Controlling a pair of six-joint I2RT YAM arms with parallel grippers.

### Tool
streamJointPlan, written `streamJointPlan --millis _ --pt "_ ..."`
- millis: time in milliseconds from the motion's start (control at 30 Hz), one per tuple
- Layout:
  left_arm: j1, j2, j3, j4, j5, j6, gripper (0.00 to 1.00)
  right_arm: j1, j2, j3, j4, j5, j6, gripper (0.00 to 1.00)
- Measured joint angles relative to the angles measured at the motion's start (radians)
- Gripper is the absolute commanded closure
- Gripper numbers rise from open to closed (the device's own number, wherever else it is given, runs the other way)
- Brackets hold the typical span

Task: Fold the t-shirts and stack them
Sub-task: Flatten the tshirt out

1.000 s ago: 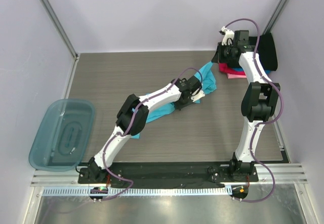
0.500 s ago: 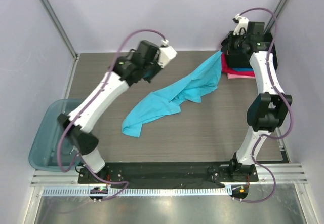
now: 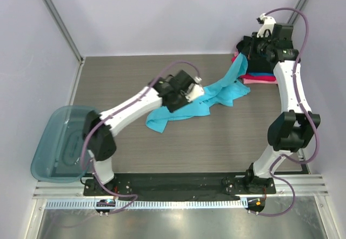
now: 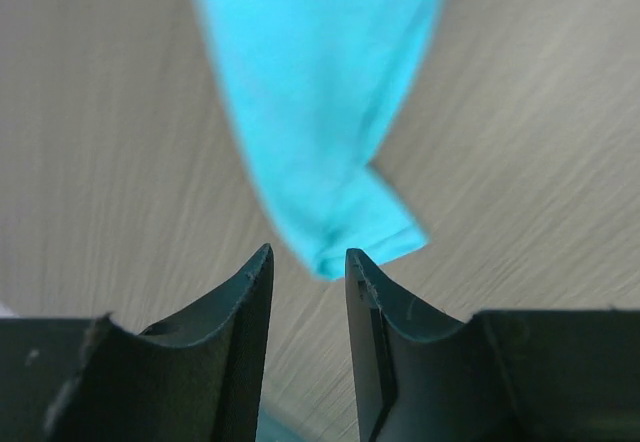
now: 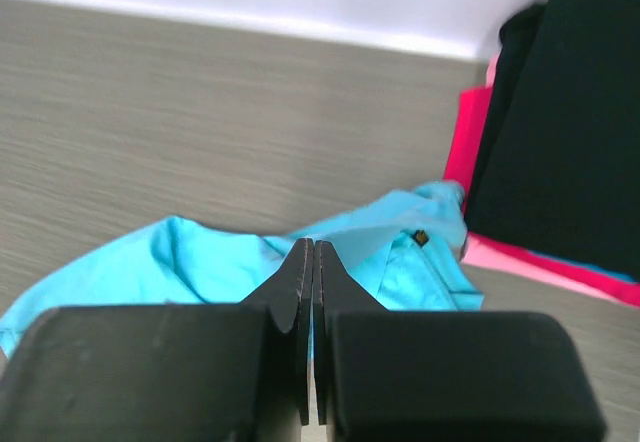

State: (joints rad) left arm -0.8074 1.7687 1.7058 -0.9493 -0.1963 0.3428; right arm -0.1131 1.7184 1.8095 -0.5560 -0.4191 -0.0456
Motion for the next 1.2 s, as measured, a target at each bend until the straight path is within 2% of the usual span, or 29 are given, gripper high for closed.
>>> streamJointPlan --millis 200,367,733,900,1200 --pt "-0.135 0.275 0.163 0.005 0.028 -0.032 0.61 0.000 0.092 -0.005 -0.008 0.013 -0.013 0.99" --pt "-0.148 0.452 0.372 0.021 0.032 -0.066 0.58 -0.002 0.106 -0.005 -0.009 0.013 -0.013 0.99" --pt "-0.186 0.718 0.592 0.017 0.042 -0.073 0.54 -0.002 0.106 -0.002 -0.007 0.008 -0.018 0.99" --pt "-0.210 0.796 0.663 0.021 0.056 -0.069 0.54 -0.002 0.106 -0.002 -0.007 0.008 -0.018 0.99" --pt "-0.217 0.817 0.705 0.043 0.066 -0.073 0.53 -0.002 0.096 -0.066 -0.006 0.010 -0.027 0.99"
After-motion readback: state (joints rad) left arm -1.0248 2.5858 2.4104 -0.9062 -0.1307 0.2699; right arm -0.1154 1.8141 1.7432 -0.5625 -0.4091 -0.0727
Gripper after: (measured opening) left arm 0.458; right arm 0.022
